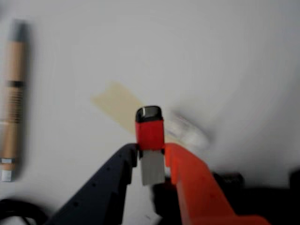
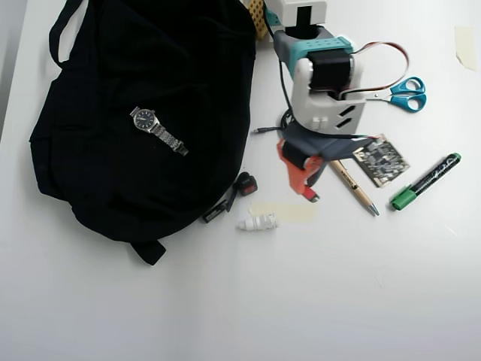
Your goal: Put the usb stick into the black bag
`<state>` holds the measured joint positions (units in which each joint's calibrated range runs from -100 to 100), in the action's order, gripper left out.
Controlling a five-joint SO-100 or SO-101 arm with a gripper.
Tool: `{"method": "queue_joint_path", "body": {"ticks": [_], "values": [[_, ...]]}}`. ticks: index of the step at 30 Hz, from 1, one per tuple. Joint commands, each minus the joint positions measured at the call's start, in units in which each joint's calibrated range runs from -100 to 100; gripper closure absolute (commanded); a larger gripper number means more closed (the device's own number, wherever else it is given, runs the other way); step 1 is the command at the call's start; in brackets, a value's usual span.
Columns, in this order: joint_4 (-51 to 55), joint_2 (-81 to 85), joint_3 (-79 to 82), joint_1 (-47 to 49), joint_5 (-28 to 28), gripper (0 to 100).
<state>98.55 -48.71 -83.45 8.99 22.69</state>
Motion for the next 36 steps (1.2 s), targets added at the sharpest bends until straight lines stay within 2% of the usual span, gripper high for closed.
{"method": "queue_joint_path", "body": {"ticks": [1,7,17,29,31,32,34,35,36], "values": [[1.0,5.2,-1.7,-5.0,-0.2,98],[1.0,6.1,-1.5,-11.5,-3.0,98],[1.0,6.1,1.1,-22.7,-3.2,98],[0.8,5.9,4.5,-37.3,-2.4,97],[0.6,5.6,3.8,-38.2,-0.1,97],[0.6,5.3,3.8,-38.1,-0.1,94],[0.8,4.9,4.7,-37.8,-0.5,71],[0.8,4.9,6.4,-37.7,-0.5,63],[0.8,5.2,6.7,-37.2,-0.2,64]]}}
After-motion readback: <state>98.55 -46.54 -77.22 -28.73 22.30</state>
